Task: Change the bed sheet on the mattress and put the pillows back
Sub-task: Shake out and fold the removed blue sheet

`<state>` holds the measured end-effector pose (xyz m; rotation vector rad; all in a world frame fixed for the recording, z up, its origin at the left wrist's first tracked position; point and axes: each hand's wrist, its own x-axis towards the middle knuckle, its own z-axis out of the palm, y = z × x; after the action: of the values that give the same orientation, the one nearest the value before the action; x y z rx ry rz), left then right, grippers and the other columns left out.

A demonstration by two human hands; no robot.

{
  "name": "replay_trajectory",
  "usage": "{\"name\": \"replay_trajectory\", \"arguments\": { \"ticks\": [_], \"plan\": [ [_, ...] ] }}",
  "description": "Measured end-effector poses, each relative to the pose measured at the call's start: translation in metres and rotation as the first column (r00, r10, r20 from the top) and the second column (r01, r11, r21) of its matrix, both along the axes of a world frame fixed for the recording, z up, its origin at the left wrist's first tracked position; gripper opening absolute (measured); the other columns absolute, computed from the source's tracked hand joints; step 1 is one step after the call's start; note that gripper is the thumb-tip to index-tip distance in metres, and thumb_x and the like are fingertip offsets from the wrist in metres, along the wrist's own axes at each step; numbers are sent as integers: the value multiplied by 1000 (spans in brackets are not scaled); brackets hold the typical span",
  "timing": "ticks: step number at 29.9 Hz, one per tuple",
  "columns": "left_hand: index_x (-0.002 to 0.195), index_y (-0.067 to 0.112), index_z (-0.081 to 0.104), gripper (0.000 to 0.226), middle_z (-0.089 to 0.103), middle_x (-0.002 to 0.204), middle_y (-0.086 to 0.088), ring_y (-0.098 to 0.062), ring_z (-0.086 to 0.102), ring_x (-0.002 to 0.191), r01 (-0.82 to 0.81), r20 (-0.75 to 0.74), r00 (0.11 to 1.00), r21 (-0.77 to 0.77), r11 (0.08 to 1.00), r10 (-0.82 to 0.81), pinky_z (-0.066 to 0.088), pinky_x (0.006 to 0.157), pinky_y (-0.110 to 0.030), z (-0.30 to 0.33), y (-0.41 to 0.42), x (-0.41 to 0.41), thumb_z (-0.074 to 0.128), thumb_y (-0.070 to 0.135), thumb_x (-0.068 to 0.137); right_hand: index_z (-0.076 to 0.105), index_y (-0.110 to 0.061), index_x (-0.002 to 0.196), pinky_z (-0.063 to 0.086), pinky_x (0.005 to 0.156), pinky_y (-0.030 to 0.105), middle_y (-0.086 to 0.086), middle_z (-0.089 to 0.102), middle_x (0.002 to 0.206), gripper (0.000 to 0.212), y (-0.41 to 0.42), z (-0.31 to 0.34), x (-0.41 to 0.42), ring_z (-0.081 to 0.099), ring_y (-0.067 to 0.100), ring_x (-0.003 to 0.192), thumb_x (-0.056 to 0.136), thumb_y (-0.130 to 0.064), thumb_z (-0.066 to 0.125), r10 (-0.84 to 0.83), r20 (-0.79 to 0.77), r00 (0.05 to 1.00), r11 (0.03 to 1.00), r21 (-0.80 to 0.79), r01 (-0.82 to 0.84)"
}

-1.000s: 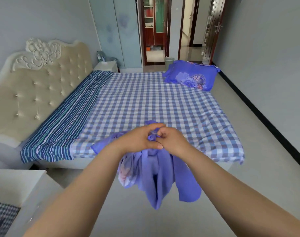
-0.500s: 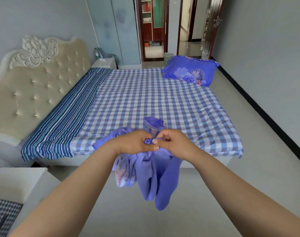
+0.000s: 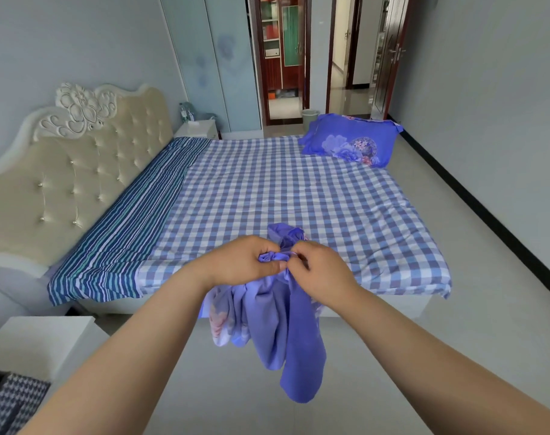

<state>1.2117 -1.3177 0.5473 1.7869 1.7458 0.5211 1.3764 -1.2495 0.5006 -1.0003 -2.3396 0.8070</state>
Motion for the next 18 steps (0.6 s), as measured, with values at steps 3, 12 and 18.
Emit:
{"name": "replay_trajectory", "arguments": {
  "ticks": [3, 12, 18],
  "plan": [
    [61, 19, 47, 34, 42, 57, 6, -6, 37, 54, 8, -40, 999, 2, 1000, -8, 34, 56, -21, 4, -5, 0, 61, 29, 91, 49, -16, 68, 45, 60, 37, -4, 53, 73, 23, 1, 2, -3, 48, 15, 67, 89, -26, 48, 33, 132, 991, 988, 143, -52],
    [63, 12, 45, 35, 39, 57, 5, -9, 36, 56, 29, -30, 999, 12, 999, -29, 33, 56, -23, 23, -17, 4, 63, 25, 90, 52, -22, 80, 38, 54, 29, -4, 54, 74, 10, 12, -5, -6, 50, 20, 71, 88, -19, 46, -68, 179, 981, 997, 38, 63],
    [52, 29, 47, 43, 38, 54, 11, -6, 34, 54, 3, 68, 998, 46, 999, -6, 32, 54, -16, 40, -22, -2, 64, 21, 91, 49, -20, 82, 32, 50, 25, 0, 52, 79, 8, 28, -8, -2, 51, 24, 75, 89, -22, 47, -147, 349, 926, 989, 33, 145]
  ]
}}
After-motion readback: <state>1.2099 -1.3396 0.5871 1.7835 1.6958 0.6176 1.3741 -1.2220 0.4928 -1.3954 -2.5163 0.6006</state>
